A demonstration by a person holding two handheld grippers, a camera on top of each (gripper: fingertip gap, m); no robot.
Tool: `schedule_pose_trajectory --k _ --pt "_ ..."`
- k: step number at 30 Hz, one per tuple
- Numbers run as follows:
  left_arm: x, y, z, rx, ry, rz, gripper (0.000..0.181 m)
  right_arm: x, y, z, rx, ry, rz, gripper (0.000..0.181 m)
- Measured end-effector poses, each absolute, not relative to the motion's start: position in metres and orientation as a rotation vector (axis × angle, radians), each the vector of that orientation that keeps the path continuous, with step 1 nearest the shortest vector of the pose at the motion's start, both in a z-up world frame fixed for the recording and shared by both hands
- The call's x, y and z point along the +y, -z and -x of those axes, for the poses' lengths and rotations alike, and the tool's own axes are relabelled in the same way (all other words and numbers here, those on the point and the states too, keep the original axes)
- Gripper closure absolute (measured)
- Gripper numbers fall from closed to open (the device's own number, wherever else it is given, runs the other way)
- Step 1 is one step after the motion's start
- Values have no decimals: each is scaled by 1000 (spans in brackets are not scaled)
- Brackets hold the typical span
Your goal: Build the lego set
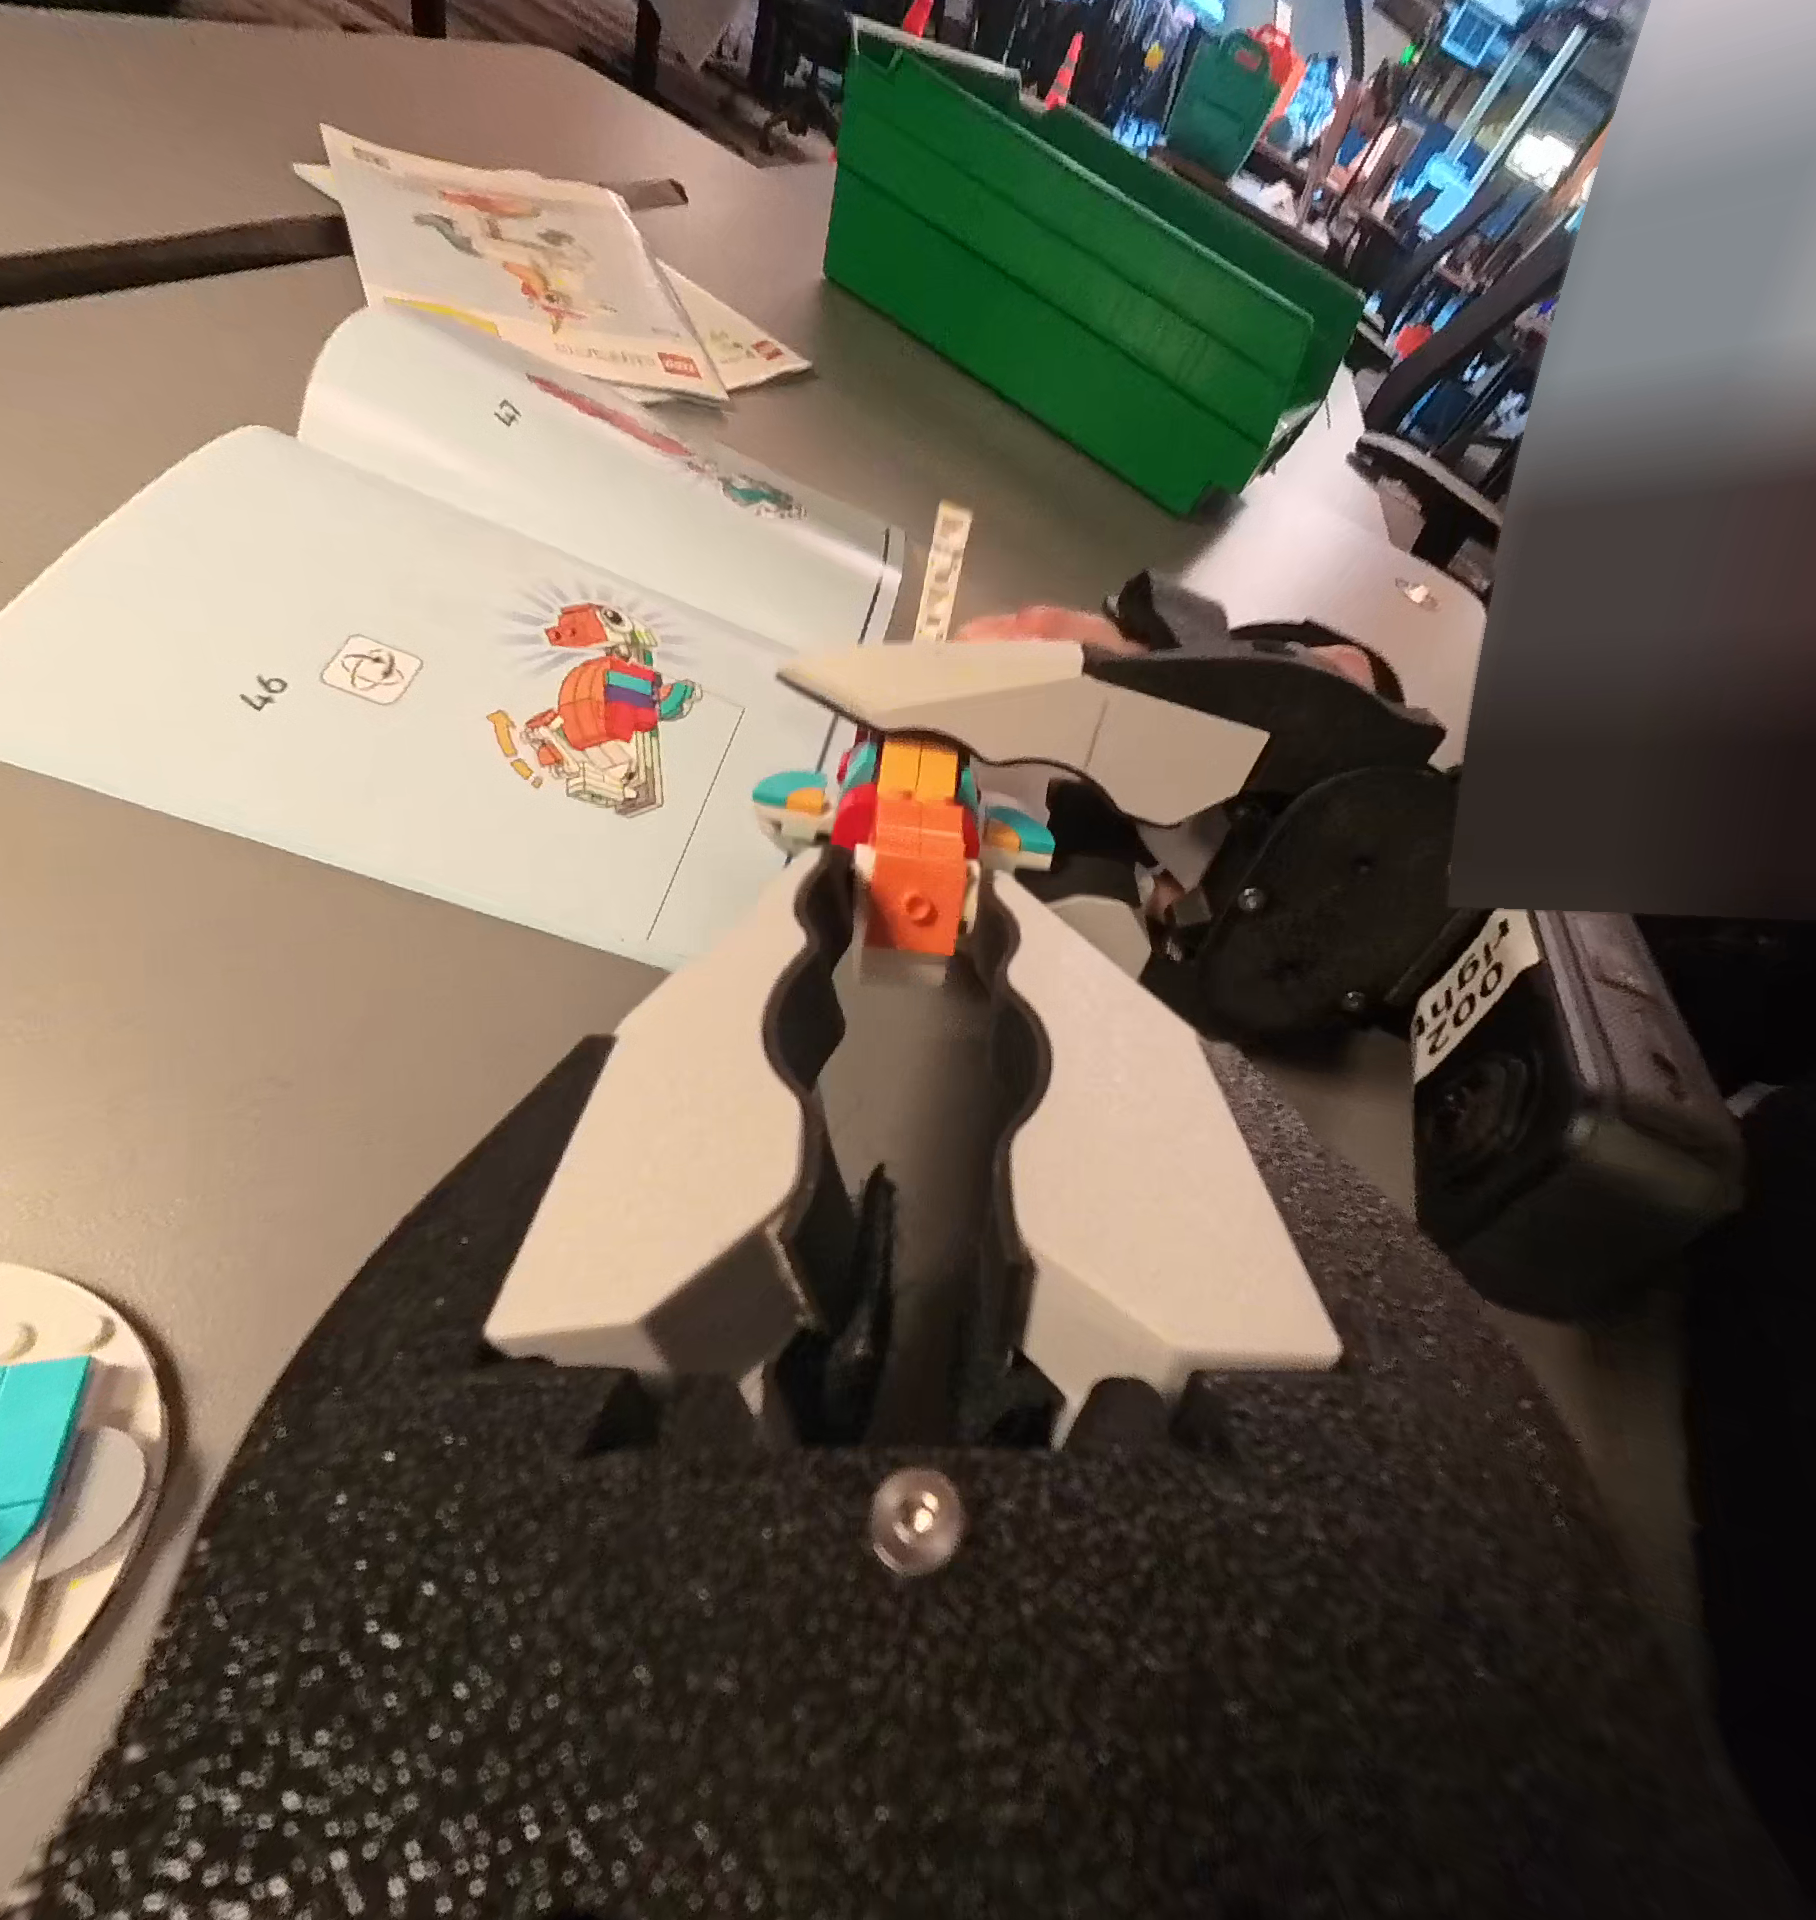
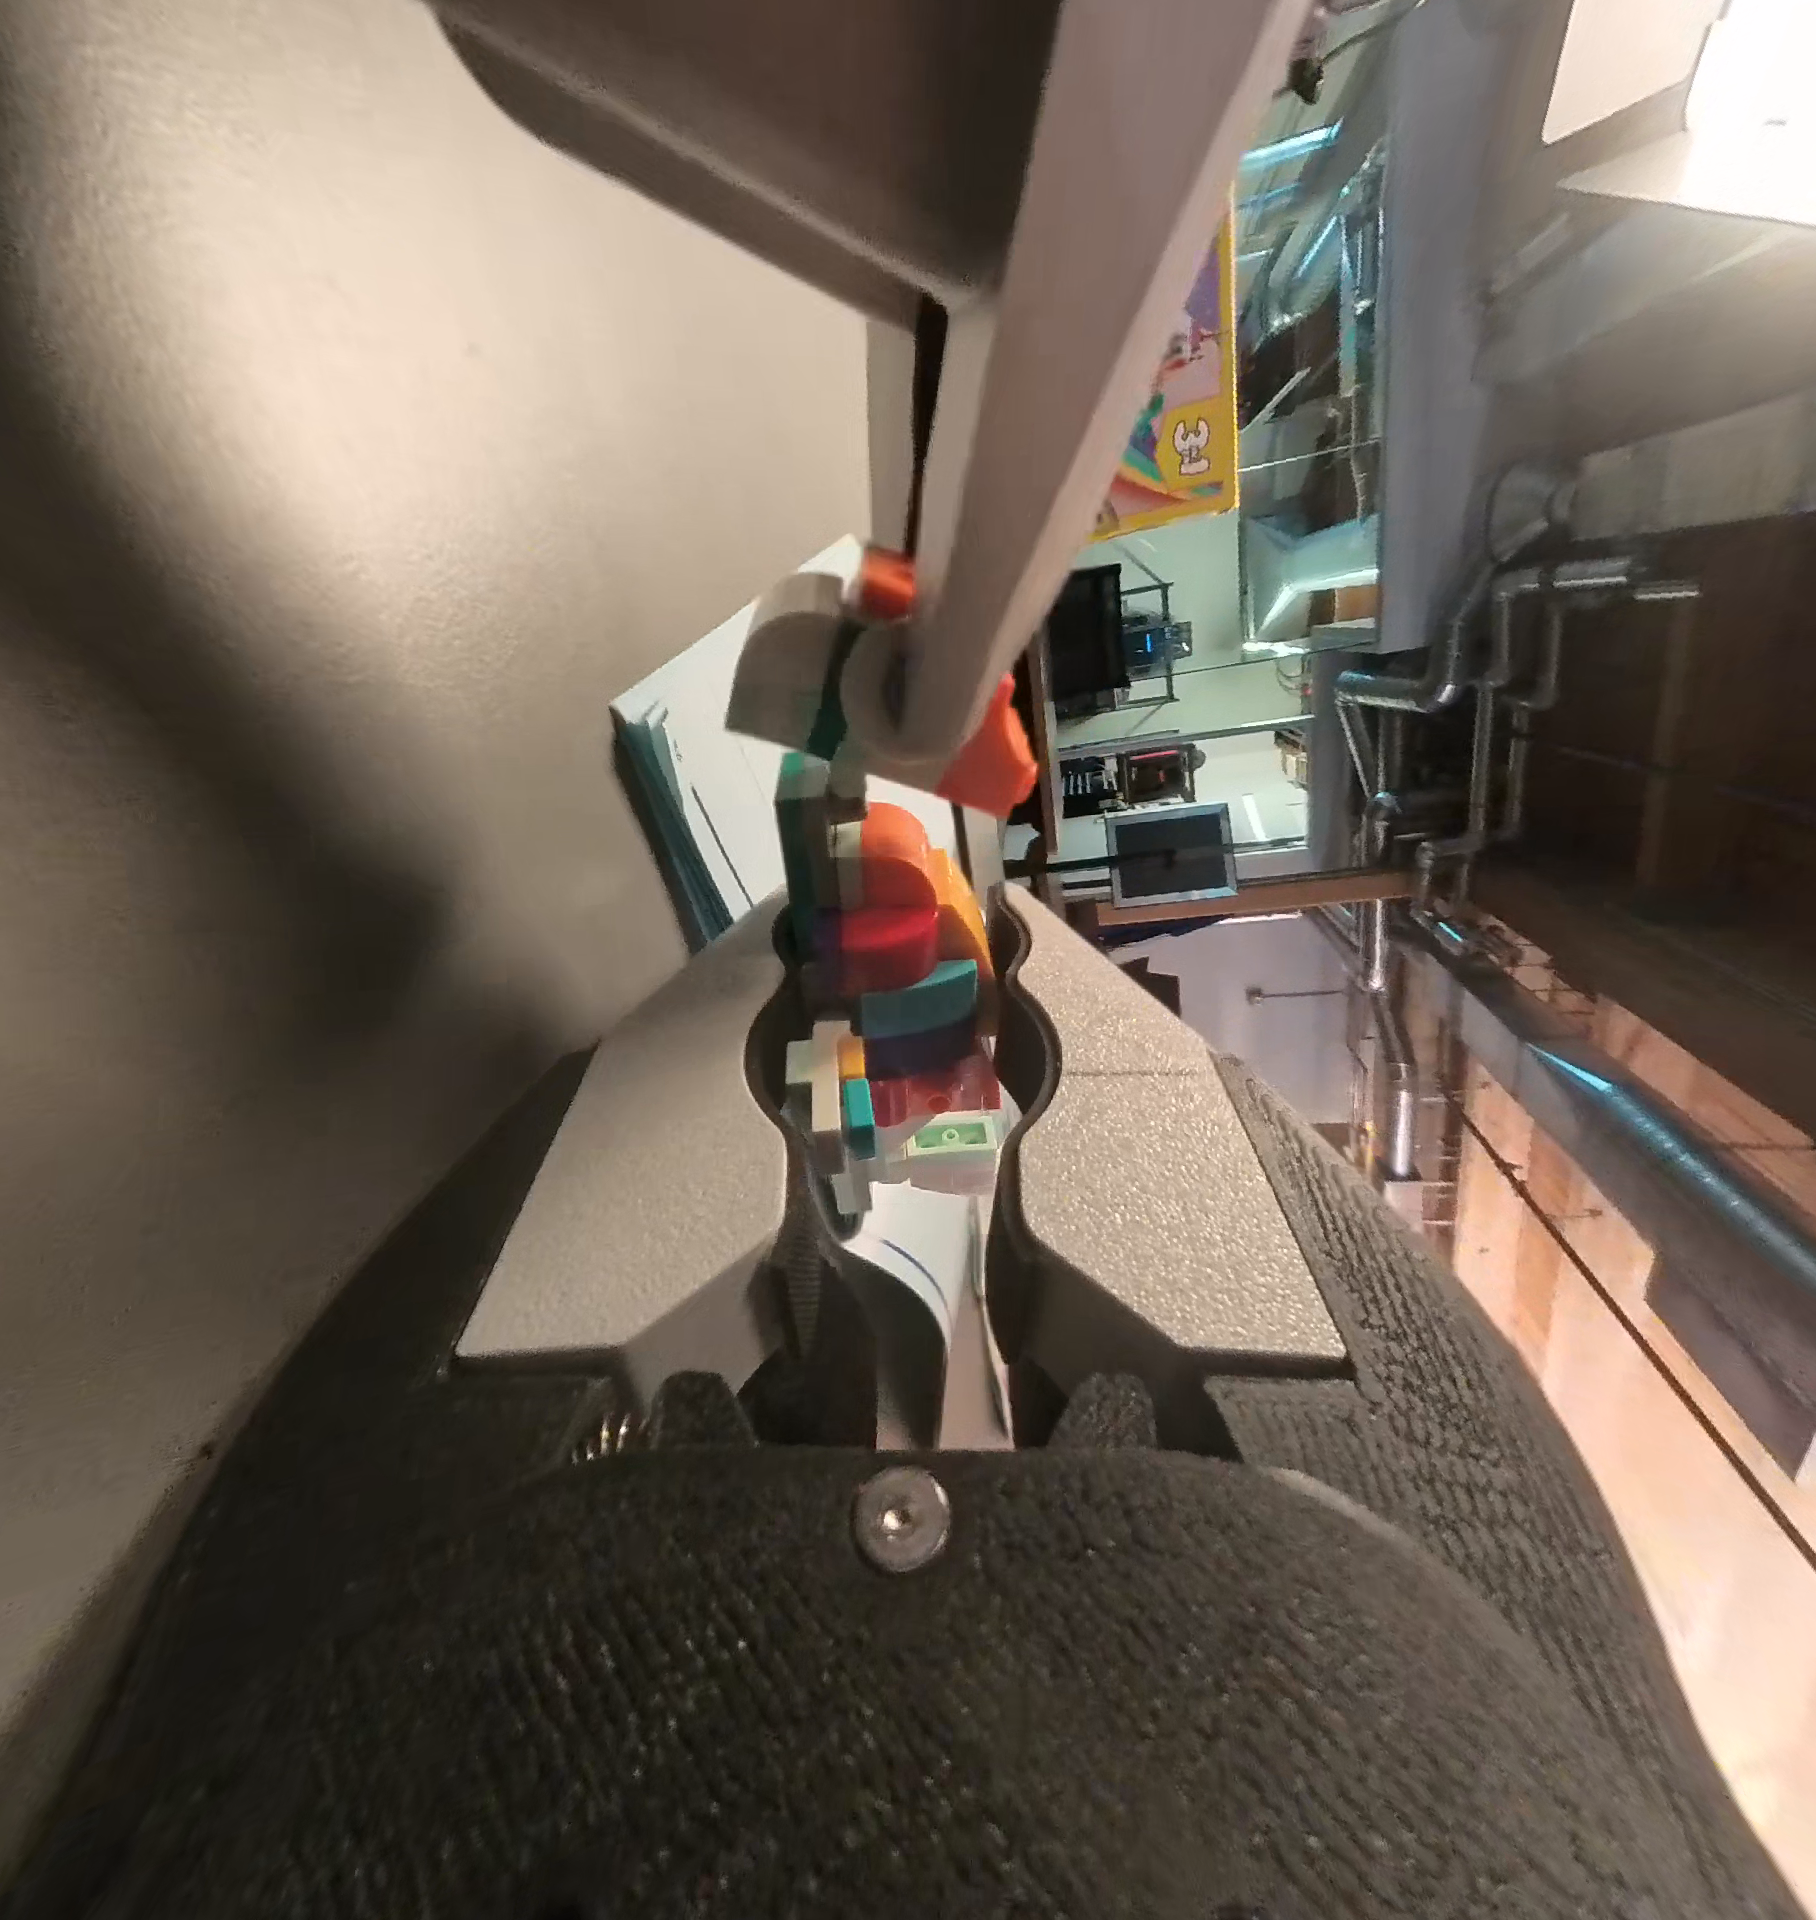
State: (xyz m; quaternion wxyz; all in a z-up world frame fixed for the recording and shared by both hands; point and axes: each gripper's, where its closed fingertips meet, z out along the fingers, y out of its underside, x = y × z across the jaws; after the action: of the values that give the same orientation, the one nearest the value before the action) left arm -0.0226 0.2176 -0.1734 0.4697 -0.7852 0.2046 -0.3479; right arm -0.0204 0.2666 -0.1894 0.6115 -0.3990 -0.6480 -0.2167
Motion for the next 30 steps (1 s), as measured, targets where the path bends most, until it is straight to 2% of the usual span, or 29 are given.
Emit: schedule_pose_trajectory --k 30 --pt "216 159 24 506 896 1819 160 262 194 25 -1489 350 1037 151"
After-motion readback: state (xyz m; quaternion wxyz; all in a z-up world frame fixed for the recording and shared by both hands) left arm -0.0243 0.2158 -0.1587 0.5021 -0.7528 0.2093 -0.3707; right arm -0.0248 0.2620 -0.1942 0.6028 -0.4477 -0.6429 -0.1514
